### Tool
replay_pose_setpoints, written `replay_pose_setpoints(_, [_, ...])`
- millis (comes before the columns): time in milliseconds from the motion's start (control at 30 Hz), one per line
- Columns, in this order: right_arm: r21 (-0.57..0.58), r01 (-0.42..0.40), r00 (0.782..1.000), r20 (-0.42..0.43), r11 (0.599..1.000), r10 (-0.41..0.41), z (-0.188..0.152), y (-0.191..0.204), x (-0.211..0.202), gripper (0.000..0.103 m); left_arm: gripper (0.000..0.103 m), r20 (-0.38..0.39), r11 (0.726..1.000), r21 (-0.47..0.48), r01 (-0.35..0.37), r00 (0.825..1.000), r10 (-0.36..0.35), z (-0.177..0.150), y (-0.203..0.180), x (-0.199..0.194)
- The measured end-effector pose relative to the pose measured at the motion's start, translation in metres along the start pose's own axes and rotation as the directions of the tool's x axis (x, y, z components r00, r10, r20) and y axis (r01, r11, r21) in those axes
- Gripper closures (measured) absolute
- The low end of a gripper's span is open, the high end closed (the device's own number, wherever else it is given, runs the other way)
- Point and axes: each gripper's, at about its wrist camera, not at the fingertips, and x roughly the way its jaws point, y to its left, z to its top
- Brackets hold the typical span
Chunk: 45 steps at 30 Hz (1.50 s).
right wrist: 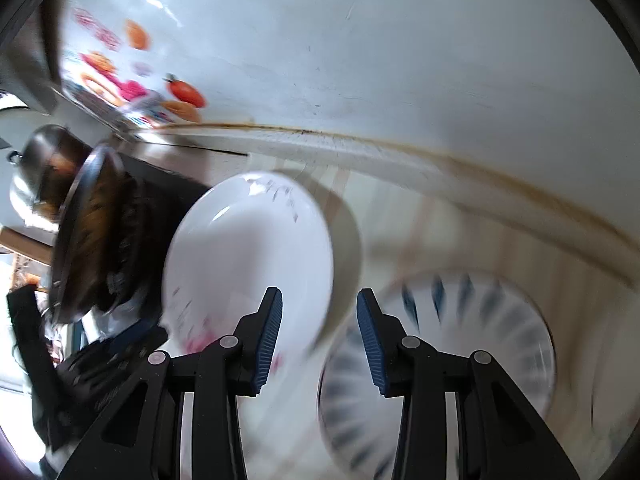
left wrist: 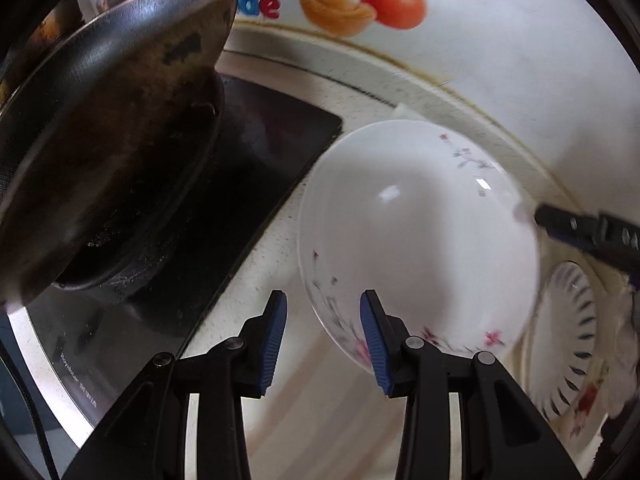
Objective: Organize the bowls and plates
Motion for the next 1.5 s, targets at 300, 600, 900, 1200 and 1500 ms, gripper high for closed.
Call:
replay_pose_setpoints(300, [-0.095, -0.014, 0.999, -0.043, 0.995, 0.010, 0.049, 0.014, 0.079, 0.075, 0.070, 0.004, 1.000, 0.013, -0.004, 1.000, 0.004, 0.014, -0.003, 0.023])
replay_pose_setpoints(600, [-0.066, -0.030, 0.999, -0.039, 0.997, 0.027, 0.044, 0.011, 0.080, 0.080, 0.073, 0.022, 1.000, -0.001, 0.014, 1.000, -0.014, 0.009, -0.004, 0.011])
replay_pose_setpoints(900, [-0.014, -0.023, 1.000, -0.014, 1.000, 0.023, 0.023, -0.001, 0.044, 0.081, 0.073, 0.057, 0.995, 0.066, 0.079, 0.995, -0.083, 0.001, -0.020, -0.036])
replay_pose_setpoints(1200, [0.054, -0.006, 0.999, 0.051, 0.999, 0.004, -0.019, -0.011, -0.035, 0.082, 0.073, 0.069, 0.971, 0.199, 0.136, 0.986, -0.152, -0.025, -0.046, -0.090])
replay_pose_setpoints(1500, [0.165, 0.024, 0.996, 0.080, 0.986, -0.038, -0.109, -0.030, -0.108, 0.082, 0.073, -0.013, 0.915, 0.347, 0.203, 0.977, -0.212, -0.089, -0.068, -0.118])
